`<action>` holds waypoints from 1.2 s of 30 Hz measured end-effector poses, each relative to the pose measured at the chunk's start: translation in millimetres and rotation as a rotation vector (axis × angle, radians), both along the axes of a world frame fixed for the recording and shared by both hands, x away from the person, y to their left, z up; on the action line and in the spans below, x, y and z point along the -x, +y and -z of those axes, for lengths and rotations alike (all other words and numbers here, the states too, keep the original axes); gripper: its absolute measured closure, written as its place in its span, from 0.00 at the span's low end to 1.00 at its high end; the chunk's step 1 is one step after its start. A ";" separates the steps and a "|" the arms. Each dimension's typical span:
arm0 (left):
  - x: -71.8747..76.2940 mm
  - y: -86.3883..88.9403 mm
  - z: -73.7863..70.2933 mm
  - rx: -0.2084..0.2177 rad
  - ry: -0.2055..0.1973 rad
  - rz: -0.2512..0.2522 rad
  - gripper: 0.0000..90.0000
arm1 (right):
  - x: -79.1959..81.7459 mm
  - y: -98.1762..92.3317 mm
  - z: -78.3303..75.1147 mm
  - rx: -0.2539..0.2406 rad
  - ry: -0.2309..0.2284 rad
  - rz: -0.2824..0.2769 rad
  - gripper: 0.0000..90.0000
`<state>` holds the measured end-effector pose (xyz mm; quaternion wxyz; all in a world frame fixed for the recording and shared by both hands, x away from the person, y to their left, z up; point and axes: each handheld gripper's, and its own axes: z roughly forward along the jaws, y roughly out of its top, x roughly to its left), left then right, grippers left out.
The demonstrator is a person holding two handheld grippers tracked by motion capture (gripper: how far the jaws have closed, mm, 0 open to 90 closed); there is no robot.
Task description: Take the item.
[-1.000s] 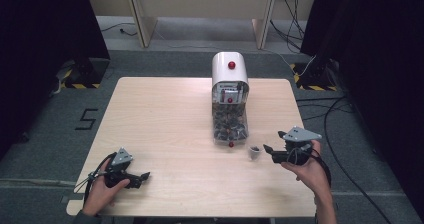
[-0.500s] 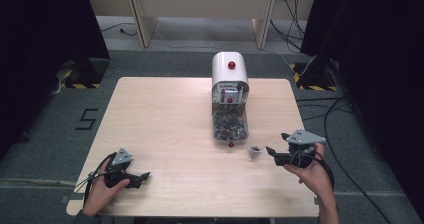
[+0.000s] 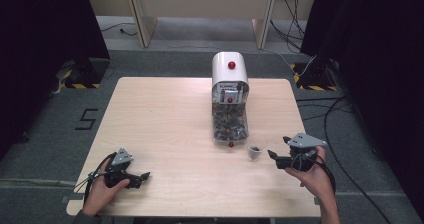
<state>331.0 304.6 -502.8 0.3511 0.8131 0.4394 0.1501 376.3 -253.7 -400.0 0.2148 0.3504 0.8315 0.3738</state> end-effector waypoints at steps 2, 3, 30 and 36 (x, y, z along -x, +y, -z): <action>0.0 0.0 0.0 0.000 0.000 0.000 0.00 | 1.3 -1.1 0.3 0.000 -0.002 0.002 0.29; 0.0 0.0 0.0 0.000 0.000 0.000 0.00 | 2.2 -1.2 0.5 -0.003 -0.004 0.005 0.29; 0.0 0.0 0.0 0.000 0.000 0.000 0.00 | 11.2 0.5 24.6 0.011 0.026 0.014 0.29; 0.0 0.0 0.0 0.000 0.000 0.000 0.00 | 14.4 0.0 31.3 0.011 0.033 0.020 0.29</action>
